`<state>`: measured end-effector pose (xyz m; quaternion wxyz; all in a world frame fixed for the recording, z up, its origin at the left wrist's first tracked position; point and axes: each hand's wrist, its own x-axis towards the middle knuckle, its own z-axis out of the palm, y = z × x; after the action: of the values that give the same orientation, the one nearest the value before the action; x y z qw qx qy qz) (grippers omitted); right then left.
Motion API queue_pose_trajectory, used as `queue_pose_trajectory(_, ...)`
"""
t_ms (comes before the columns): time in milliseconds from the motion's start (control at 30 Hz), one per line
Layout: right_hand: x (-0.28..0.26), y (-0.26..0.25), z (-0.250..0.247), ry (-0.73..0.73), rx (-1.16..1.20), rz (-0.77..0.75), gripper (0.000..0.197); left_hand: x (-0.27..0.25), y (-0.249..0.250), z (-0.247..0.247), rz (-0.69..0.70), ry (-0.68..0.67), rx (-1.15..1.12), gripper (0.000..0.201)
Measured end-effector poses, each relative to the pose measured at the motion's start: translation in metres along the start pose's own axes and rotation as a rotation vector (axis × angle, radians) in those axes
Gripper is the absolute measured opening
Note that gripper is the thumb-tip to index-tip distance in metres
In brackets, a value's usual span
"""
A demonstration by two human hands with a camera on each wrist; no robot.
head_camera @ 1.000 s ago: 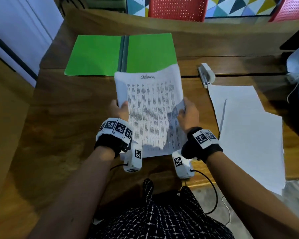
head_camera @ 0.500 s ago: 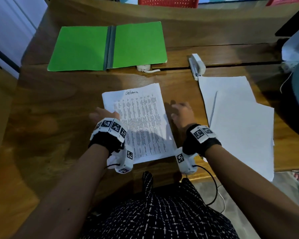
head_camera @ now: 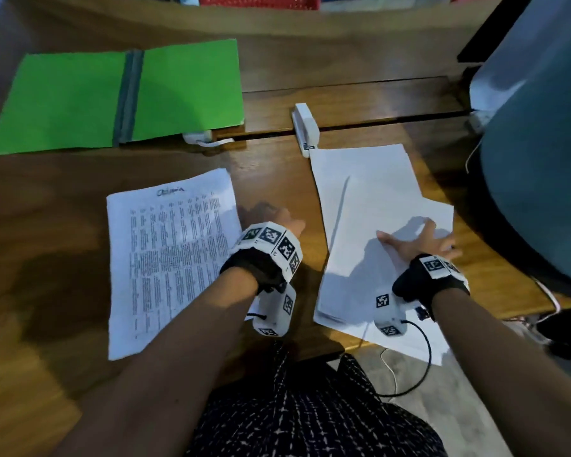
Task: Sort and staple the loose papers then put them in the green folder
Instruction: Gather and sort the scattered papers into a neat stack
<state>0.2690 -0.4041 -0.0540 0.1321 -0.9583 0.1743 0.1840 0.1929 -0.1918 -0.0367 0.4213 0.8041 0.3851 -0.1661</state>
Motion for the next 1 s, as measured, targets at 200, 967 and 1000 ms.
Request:
queue_pose_trajectory(200, 0.015, 0.01, -0.004, 0.041, 0.176, -0.014, 0.105, -0.003, 0.031, 0.052, -0.028, -0.191, -0.034, 0.059)
queue_pose_trajectory(967, -0.065, -0.086, -0.099, 0.126, 1.345, -0.86, 0.046, -0.04, 0.026, -0.082, 0.527, 0.369, -0.655, 0.042)
queue_pose_trajectory(1000, -0.067, -0.087, -0.094, 0.076, 1.352, -0.863, 0.049, -0.04, 0.019, -0.085, 0.557, 0.36, -0.703, 0.057)
